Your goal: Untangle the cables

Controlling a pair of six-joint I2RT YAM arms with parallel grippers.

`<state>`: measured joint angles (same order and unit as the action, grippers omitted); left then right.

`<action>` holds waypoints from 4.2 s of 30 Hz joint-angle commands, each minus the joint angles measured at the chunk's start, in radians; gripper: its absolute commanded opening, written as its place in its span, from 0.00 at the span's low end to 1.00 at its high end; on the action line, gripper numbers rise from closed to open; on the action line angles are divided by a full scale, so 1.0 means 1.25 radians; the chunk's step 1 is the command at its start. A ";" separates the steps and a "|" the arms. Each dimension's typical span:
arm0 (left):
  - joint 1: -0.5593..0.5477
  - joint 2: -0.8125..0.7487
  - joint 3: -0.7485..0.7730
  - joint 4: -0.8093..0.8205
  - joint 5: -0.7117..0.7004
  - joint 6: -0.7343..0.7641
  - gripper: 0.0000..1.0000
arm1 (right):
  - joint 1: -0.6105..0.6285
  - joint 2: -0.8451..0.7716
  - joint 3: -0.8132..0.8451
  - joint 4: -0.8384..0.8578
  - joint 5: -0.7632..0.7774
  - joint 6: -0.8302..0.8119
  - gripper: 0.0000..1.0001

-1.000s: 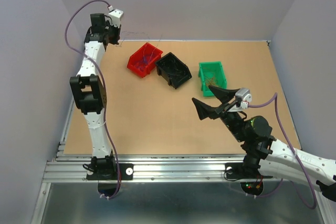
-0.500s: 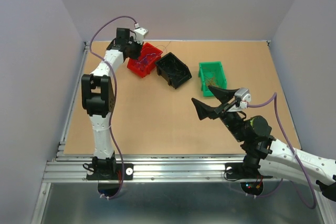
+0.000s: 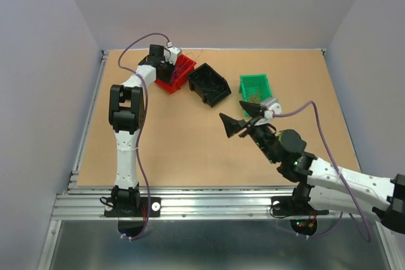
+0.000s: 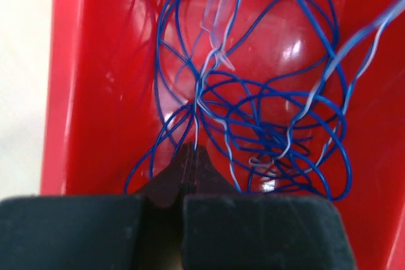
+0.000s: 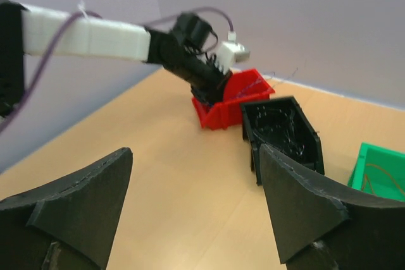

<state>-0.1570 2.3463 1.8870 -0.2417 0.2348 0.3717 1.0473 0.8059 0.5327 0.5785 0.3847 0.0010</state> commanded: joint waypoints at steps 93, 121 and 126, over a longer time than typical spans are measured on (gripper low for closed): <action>0.018 -0.219 -0.212 0.107 0.112 0.000 0.18 | -0.356 1.470 1.519 -0.565 -0.347 0.243 0.13; 0.043 -0.235 -0.209 0.104 0.142 0.001 0.43 | -0.349 1.211 1.109 -0.216 -0.353 0.231 0.60; 0.043 -0.246 -0.200 0.101 0.155 0.002 0.52 | -0.351 1.161 1.024 -0.154 -0.345 0.236 0.68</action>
<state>-0.0990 2.1323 1.6272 -0.1314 0.3981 0.3683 0.5999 2.3329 1.8503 0.2581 -0.0696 0.2985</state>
